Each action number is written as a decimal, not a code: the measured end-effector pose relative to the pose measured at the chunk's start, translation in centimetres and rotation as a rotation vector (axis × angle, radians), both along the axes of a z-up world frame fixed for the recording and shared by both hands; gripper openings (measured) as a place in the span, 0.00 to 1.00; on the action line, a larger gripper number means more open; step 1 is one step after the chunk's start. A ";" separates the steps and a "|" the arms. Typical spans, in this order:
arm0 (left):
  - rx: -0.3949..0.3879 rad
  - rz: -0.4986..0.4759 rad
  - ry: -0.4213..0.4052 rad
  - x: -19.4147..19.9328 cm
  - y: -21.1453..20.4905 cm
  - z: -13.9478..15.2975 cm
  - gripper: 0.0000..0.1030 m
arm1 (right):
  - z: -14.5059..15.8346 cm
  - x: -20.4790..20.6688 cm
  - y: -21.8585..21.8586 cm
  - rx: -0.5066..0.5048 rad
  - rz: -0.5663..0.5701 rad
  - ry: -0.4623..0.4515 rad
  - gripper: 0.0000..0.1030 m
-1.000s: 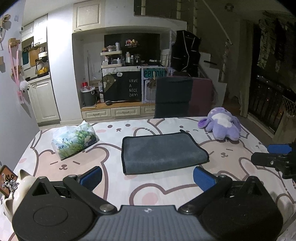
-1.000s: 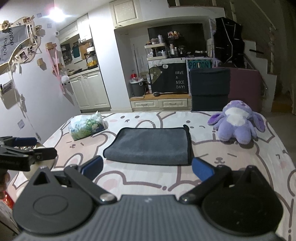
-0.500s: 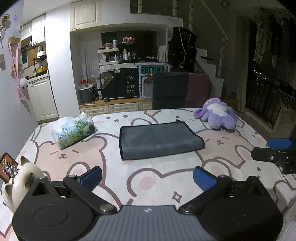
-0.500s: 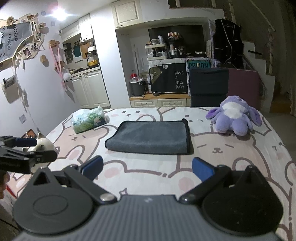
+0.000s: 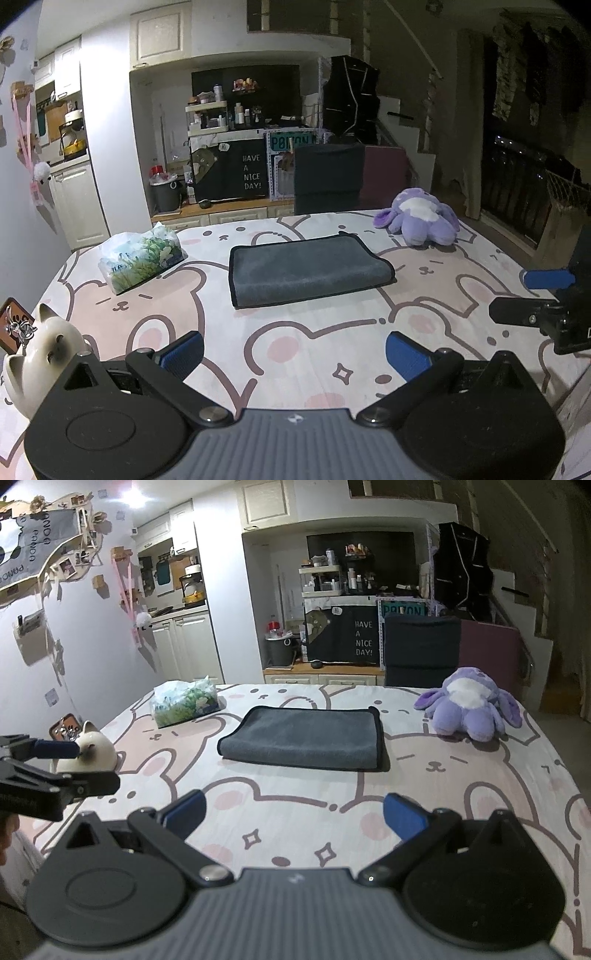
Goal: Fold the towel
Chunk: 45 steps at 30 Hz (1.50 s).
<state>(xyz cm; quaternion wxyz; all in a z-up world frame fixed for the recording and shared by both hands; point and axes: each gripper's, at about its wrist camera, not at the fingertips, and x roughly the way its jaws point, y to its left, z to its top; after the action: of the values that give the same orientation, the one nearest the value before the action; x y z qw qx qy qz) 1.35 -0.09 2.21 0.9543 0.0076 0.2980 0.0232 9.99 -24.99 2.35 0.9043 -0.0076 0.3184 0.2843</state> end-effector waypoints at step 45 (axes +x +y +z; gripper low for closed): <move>0.002 -0.006 -0.023 -2.5 -0.4 -1.1 1.00 | -0.9 -2.5 -0.4 -0.023 0.016 -0.033 1.00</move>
<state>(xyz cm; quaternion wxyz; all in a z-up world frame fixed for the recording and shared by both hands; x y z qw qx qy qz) -1.15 -0.47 1.09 0.9577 0.0093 0.2868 0.0210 7.52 -25.40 1.42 0.9070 -0.0253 0.3068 0.2874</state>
